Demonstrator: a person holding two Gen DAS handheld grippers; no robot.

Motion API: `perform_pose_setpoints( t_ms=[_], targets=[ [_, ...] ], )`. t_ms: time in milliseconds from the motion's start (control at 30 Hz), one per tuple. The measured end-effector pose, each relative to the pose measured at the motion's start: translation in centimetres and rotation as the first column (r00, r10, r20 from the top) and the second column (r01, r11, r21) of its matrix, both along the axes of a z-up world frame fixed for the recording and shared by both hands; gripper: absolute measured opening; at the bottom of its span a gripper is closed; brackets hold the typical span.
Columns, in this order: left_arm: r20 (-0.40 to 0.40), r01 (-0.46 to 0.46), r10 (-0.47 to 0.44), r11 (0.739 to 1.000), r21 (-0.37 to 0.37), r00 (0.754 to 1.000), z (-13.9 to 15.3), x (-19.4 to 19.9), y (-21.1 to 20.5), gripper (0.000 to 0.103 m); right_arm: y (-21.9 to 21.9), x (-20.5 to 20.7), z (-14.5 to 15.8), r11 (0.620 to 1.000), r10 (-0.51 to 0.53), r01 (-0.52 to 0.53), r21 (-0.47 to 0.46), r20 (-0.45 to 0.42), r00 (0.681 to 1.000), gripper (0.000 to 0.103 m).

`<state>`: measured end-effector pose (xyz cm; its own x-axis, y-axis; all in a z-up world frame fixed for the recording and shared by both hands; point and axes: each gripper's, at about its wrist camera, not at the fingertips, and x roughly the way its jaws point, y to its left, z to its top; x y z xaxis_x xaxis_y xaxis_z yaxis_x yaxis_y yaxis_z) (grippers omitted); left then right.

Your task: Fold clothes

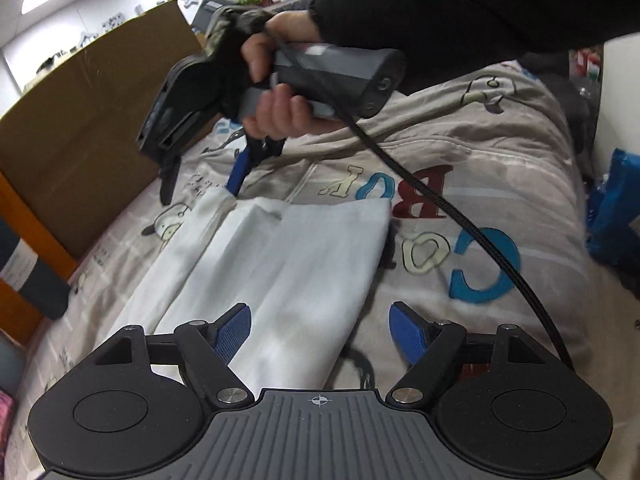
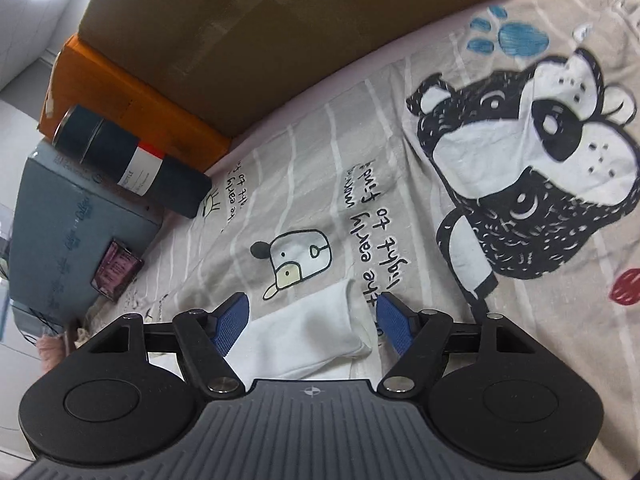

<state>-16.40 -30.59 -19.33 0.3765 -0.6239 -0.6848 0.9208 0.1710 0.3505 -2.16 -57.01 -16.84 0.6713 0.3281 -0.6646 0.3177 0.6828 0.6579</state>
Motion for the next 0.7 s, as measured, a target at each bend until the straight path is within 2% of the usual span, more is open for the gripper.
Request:
perform_pose_setpoints(
  t_ms=[133, 167, 200, 267, 300, 333, 367, 400, 433, 567, 700],
  targets=[
    [0.066, -0.018, 0.019, 1.0, -0.018, 0.998, -0.5, -0.3, -2.3, 0.078, -0.2, 0.3, -0.7, 0.999, -0.001, 0.0, 0.044, 0.031, 1.0, 0.067],
    [0.078, -0.019, 0.021, 1.0, -0.024, 0.997, -0.6, -0.3, -2.9, 0.078, -0.1, 0.3, -0.7, 0.999, 0.002, -0.003, 0.038, 0.033, 0.999, 0.063],
    [0.083, -0.023, 0.025, 0.999, -0.03, 0.996, -0.6, -0.1, -3.5, 0.078, -0.1, 0.3, -0.7, 1.0, 0.006, -0.007, 0.03, 0.034, 0.999, 0.055],
    [0.064, -0.046, 0.048, 0.998, -0.042, 0.997, -0.4, 0.4, -4.4, 0.076, 0.1, -0.1, -0.5, 1.0, 0.021, -0.021, -0.012, 0.024, 0.999, 0.042],
    [0.041, -0.06, 0.062, 0.997, -0.053, 0.997, -0.2, 0.8, -4.6, 0.061, 0.3, -0.3, -0.4, 0.999, 0.032, -0.031, -0.033, 0.02, 0.999, 0.037],
    [0.008, -0.075, 0.076, 0.995, -0.06, 0.997, 0.0, 1.3, -4.7, 0.037, 0.5, -0.6, -0.2, 0.997, 0.046, -0.044, -0.062, 0.019, 0.999, 0.033],
    [-0.012, -0.087, 0.087, 0.994, -0.065, 0.996, 0.2, 1.6, -4.7, 0.027, 0.7, -0.8, 0.0, 0.994, 0.054, -0.052, -0.093, 0.016, 0.998, 0.024],
    [-0.025, -0.097, 0.096, 0.993, -0.072, 0.995, 0.4, 1.9, -4.6, 0.012, 0.9, -0.9, 0.3, 0.991, 0.059, -0.057, -0.123, 0.016, 0.998, 0.018],
    [-0.038, -0.108, 0.105, 0.991, -0.078, 0.994, 0.6, 2.2, -4.4, 0.008, 1.1, -1.0, 0.6, 0.987, 0.064, -0.061, -0.151, 0.016, 0.998, 0.015],
    [-0.063, -0.161, 0.153, 0.974, -0.157, 0.986, 2.5, 2.8, -2.8, 0.007, 2.3, -1.0, 2.8, 0.971, 0.089, -0.075, -0.227, 0.053, 0.995, 0.01],
    [-0.096, -0.236, 0.219, 0.94, -0.246, 0.971, 4.9, 3.4, 0.2, 0.007, 4.3, -0.9, 6.2, 0.953, 0.135, -0.096, -0.289, 0.117, 0.984, 0.009]
  ],
)
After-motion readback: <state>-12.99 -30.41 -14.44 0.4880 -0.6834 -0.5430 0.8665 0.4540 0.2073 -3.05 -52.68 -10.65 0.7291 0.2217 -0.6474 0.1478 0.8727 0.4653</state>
